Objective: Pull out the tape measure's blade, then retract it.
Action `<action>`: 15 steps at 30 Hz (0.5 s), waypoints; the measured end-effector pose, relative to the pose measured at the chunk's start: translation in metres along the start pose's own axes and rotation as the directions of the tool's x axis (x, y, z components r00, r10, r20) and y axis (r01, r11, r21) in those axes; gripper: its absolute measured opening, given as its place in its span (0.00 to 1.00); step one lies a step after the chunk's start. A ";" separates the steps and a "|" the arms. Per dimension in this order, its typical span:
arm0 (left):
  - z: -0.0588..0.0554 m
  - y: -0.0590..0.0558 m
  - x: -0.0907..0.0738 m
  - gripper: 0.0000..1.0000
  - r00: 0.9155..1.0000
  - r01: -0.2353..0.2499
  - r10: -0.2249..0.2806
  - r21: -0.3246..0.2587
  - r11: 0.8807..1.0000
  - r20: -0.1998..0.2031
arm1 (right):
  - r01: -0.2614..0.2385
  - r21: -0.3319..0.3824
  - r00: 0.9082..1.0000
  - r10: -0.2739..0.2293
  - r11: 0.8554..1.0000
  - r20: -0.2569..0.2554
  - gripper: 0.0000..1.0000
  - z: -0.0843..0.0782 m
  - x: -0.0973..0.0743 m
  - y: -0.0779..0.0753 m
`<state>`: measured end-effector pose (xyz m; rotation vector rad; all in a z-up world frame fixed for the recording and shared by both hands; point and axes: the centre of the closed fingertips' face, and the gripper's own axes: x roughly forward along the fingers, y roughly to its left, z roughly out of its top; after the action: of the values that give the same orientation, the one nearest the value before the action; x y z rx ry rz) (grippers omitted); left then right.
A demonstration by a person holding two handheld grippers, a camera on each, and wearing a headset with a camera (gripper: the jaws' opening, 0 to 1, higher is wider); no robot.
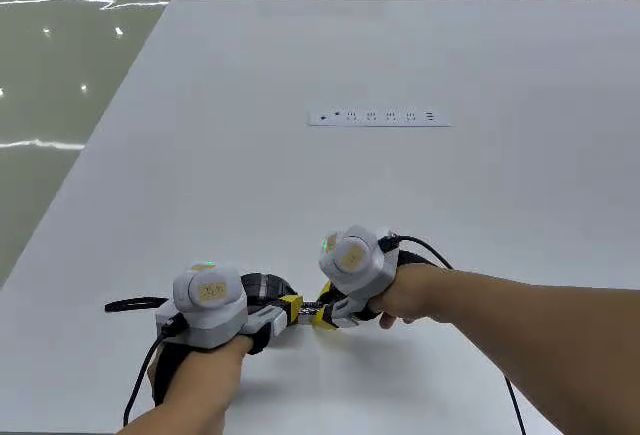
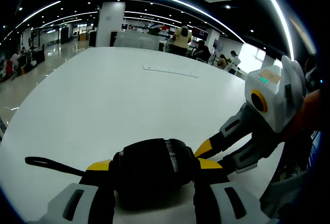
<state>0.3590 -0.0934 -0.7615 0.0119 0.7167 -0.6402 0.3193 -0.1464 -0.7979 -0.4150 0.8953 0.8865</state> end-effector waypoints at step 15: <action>0.000 0.000 -0.001 0.59 1.000 0.000 0.000 -0.001 1.000 -0.001 | -0.013 -0.021 1.000 0.013 1.000 -0.006 0.14 0.008 0.007 0.002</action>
<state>0.3585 -0.0932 -0.7611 0.0112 0.7178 -0.6398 0.3238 -0.1368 -0.7990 -0.4303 0.8953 0.9078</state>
